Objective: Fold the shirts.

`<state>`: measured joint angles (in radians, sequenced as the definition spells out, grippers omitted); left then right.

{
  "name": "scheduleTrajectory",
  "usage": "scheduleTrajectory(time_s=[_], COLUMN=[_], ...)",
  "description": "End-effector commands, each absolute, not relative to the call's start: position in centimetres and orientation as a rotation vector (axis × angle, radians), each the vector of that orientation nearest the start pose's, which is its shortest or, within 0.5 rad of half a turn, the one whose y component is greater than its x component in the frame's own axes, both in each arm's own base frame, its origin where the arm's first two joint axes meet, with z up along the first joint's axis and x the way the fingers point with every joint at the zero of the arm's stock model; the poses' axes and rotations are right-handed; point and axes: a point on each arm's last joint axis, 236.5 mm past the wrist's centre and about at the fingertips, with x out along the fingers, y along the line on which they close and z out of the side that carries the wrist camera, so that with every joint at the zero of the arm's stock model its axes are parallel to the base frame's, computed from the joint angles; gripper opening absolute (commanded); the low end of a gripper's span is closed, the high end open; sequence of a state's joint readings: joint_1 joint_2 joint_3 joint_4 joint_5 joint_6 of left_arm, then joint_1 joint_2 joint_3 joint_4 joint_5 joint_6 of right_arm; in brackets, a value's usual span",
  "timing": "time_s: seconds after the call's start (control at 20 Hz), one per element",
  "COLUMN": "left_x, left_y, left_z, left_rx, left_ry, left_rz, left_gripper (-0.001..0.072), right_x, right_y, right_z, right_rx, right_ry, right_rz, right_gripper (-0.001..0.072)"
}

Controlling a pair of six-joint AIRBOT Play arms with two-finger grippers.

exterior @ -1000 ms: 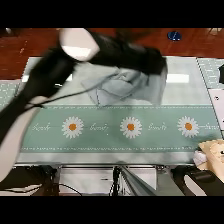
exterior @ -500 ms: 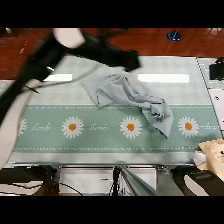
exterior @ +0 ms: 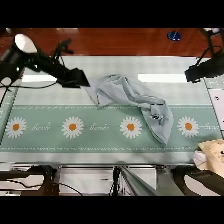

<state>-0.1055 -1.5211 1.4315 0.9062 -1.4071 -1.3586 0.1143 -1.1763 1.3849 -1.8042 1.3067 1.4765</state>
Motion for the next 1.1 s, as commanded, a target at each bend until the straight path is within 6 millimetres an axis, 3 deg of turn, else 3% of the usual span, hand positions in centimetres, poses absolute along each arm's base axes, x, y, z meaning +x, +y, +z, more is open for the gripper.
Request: scheduleTrajectory(time_s=[0.0, 0.25, 0.45, 0.8, 1.05], left_x=[37.5, 38.6, 40.2, 43.2, 44.2], left_y=[-16.4, -16.3, -17.7, -16.8, -18.3], left_z=[-0.2, -4.4, -7.0, -9.3, -10.3], left_rx=[-0.476, -0.648, -0.761, -0.684, -0.584], left_ry=[1.43, 1.445, 1.47, 1.499, 1.562], left_rz=[-0.63, -0.603, -0.598, -0.549, -0.585], left_gripper=[0.072, 0.072, 0.072, 0.072, 0.072], right_x=[39.8, 39.9, 39.8, 39.8, 39.8], right_y=[-0.8, -0.8, -0.8, -0.8, -0.8], right_z=[10.3, 9.8, 9.8, 9.8, 9.8], right_rx=[-0.344, -0.353, -0.352, -0.35, -0.331], right_ry=[1.143, 1.153, 1.157, 1.157, 1.157], right_rz=[-0.008, -0.003, -0.003, -0.003, -0.013], right_gripper=[0.0434, 0.0434, 0.0434, 0.0434, 0.0434])
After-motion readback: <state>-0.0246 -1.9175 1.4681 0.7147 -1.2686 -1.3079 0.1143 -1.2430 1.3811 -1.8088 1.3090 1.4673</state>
